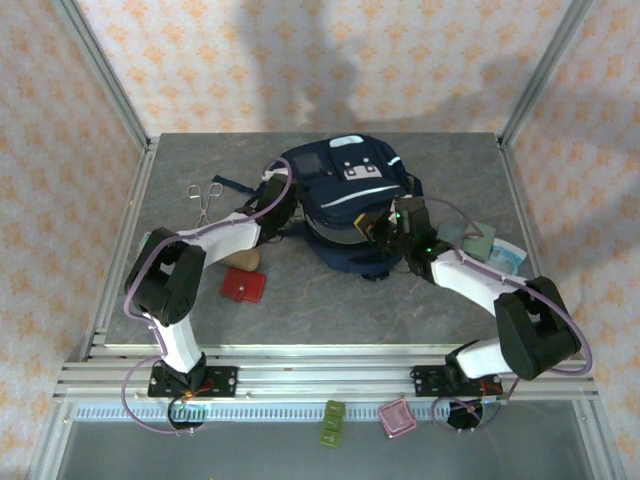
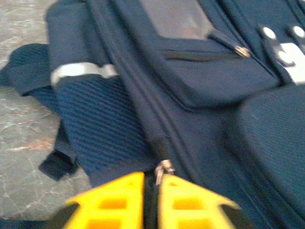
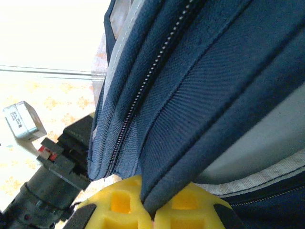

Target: Pack books, pencil case, and school supplies into a backpack

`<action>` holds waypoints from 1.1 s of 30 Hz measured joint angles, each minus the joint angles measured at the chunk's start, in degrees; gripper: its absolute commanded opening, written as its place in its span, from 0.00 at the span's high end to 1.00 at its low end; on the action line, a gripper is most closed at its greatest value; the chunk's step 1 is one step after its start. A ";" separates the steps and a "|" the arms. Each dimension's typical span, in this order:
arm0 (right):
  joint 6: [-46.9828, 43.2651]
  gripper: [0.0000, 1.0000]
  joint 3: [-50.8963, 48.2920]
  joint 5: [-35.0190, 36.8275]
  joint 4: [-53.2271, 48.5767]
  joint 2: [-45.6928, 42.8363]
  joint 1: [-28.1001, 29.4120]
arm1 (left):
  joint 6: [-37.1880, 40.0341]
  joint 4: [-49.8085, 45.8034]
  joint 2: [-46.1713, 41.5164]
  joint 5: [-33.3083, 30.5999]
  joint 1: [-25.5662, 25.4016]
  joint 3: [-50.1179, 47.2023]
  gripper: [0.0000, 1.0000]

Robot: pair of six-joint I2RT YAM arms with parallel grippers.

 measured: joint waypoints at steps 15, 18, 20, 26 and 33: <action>-7.54 1.00 13.75 -0.66 -9.84 2.95 -1.79 | -1.25 -1.25 -15.65 -0.96 -0.70 -9.66 0.46; -9.01 1.00 14.40 -0.66 -11.28 2.95 -1.79 | -1.07 -1.03 -19.28 -0.72 -2.64 -11.06 0.44; -9.53 1.00 14.40 -0.66 -12.41 3.06 -1.79 | -1.05 -0.66 -20.76 -0.35 -3.82 -11.98 0.44; -11.02 1.00 13.77 -0.66 -14.43 3.17 -2.01 | -1.03 0.24 -21.55 1.62 -4.79 -15.08 0.40; -12.09 0.96 11.65 -0.87 -15.54 3.15 -2.43 | 3.10 2.93 -21.55 3.76 -10.58 -16.63 0.27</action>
